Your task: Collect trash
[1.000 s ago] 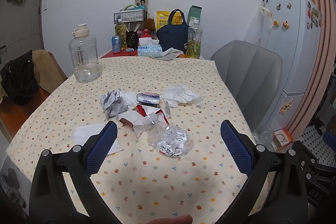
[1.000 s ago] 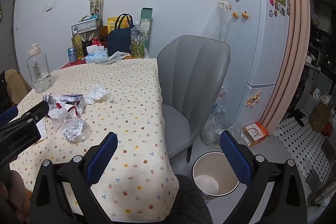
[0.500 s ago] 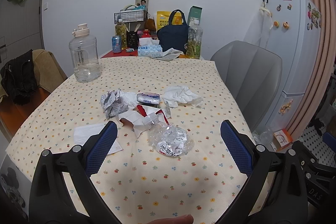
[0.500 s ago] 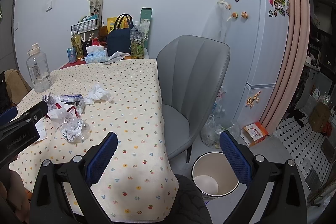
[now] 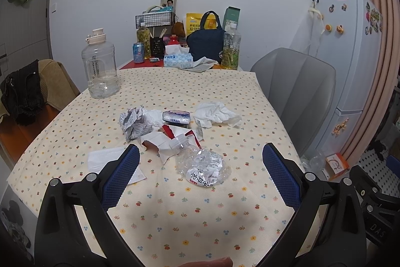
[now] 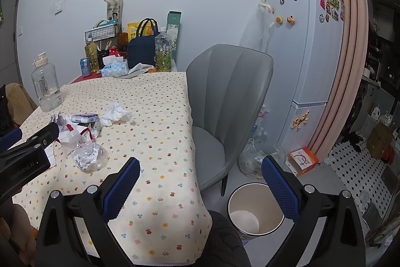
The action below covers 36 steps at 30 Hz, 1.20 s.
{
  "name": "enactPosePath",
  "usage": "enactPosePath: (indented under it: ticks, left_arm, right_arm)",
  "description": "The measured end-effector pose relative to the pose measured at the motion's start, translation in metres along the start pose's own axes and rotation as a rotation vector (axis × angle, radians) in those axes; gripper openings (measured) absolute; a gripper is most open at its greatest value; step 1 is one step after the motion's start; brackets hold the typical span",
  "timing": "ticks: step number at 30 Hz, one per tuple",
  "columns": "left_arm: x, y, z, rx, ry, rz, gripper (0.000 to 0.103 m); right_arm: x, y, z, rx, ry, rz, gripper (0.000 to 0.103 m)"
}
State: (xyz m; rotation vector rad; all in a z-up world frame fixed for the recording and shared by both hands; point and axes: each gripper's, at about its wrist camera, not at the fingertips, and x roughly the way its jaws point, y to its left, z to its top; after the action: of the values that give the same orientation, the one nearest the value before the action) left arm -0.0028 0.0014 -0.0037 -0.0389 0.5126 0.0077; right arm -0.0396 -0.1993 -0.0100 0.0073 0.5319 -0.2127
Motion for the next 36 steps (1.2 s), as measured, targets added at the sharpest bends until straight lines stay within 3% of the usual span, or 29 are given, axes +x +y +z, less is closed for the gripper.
enactPosePath:
  ticks: [18, 36]
  left_arm:
    - [0.004, 0.022, 0.001, -0.044, -0.003, 0.01, 0.098]
    - [0.034, 0.101, -0.014, -0.161, 0.069, 0.111, 0.098]
  right_arm:
    - [0.007, 0.012, 0.003, -0.023, -0.011, 0.029, 0.095]
    - [0.034, 0.089, 0.002, -0.152, 0.029, 0.177, 0.093]
